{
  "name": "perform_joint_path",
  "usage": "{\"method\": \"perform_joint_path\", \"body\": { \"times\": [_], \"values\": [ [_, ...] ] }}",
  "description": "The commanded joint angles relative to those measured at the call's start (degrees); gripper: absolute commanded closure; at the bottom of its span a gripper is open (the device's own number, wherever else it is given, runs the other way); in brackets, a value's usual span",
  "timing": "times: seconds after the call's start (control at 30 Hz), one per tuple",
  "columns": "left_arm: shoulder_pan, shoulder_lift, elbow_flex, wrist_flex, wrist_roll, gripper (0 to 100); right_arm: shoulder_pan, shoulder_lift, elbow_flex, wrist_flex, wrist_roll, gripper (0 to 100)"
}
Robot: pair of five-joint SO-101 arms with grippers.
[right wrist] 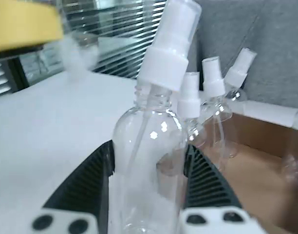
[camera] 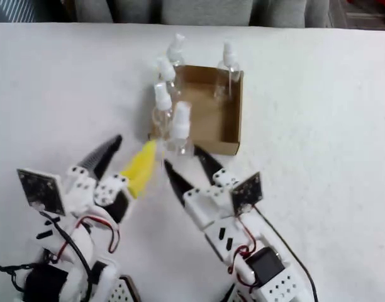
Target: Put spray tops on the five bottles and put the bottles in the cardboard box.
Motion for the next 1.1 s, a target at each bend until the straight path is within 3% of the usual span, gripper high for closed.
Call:
{"method": "perform_joint_path", "body": {
  "times": [0.0,0.47,0.6,0.73,0.87,1.07],
  "values": [
    [-4.7,-0.04,-1.93,-0.18,0.7,84,2.86,-0.48,0.88,-3.47,0.0,98.3],
    [-5.76,0.04,7.65,0.18,0.44,86,6.29,0.04,0.88,-12.0,7.03,98.3],
    [-5.76,0.04,11.08,-0.18,0.44,86,4.88,1.45,0.88,-12.18,15.3,98.3],
    [-5.76,0.04,12.4,-0.09,0.35,86,3.47,6.64,1.23,-14.64,18.11,98.3],
    [-5.76,0.04,14.77,-0.18,0.35,86,2.15,13.05,1.23,-19.12,26.02,98.3],
    [-5.76,-0.22,16.62,-0.26,0.35,86,2.24,20.7,1.23,-28.79,30.51,98.3]
  ]
}}
